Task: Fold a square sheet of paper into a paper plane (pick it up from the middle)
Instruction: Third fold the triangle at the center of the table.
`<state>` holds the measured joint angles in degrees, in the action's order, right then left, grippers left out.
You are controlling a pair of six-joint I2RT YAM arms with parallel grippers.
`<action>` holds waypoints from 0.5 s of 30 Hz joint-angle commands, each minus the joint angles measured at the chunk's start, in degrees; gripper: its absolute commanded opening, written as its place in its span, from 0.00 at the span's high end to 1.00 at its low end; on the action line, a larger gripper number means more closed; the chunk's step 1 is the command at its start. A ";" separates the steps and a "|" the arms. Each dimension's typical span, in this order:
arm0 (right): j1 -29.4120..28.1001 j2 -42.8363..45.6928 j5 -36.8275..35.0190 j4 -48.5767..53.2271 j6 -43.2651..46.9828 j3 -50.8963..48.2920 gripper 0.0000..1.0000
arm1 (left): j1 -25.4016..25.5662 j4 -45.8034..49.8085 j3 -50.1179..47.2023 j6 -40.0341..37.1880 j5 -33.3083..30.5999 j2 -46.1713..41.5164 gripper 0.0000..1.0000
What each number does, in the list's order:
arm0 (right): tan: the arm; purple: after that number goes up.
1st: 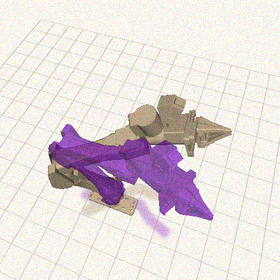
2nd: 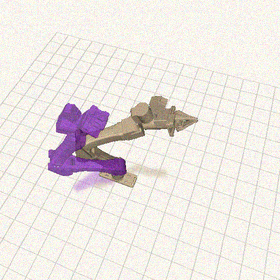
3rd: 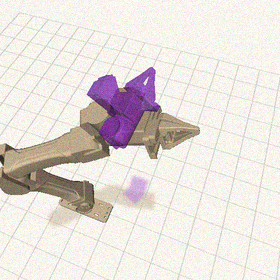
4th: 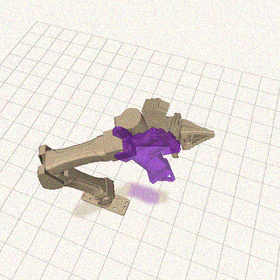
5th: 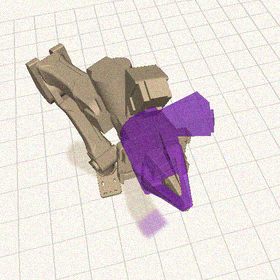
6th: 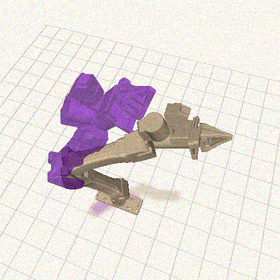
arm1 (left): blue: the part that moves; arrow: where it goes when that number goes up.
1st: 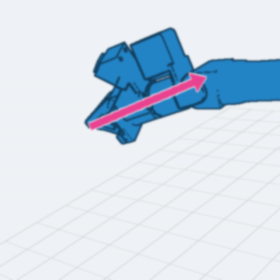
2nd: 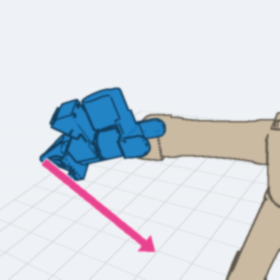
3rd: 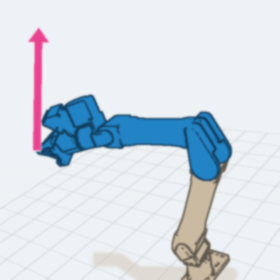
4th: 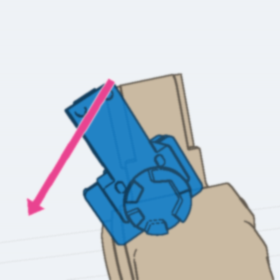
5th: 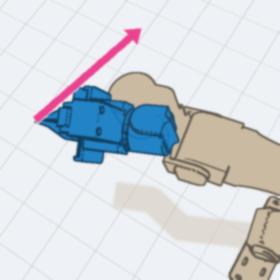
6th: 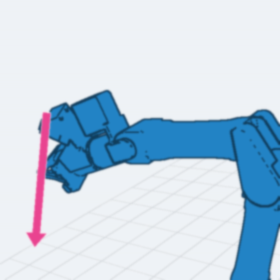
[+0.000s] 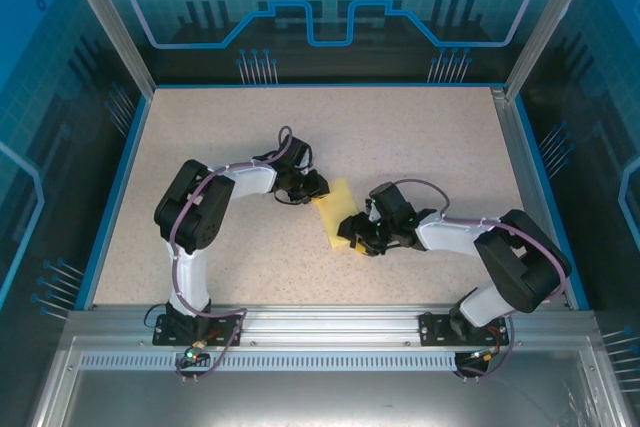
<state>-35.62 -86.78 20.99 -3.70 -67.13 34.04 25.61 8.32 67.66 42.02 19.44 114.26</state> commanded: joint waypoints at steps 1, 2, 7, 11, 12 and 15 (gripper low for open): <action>0.74 1.51 -3.98 -2.26 -1.26 -0.97 0.47 | -0.47 2.67 -1.55 -0.01 0.38 -0.43 0.77; 1.52 2.24 -4.95 -1.78 -0.95 -1.11 0.46 | -0.47 2.63 -1.67 -0.09 0.42 -0.62 0.77; 6.16 1.97 -2.65 -2.76 2.09 0.33 0.46 | -0.47 2.07 -1.92 -0.18 0.77 -0.53 0.76; 8.35 -0.14 1.10 -0.68 6.69 3.73 0.45 | -0.47 1.97 -1.87 -0.24 0.95 -0.39 0.76; 8.62 -0.75 1.87 -0.77 7.59 4.29 0.45 | -0.45 1.98 -1.82 -0.26 0.99 -0.35 0.76; 9.76 -2.67 4.39 1.68 11.31 6.81 0.45 | -0.47 1.98 -1.78 -0.36 1.28 -0.35 0.76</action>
<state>-27.16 -87.72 21.58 -4.56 -61.01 38.02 25.54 7.77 67.33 42.00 20.03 114.15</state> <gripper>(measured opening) 0.550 0.236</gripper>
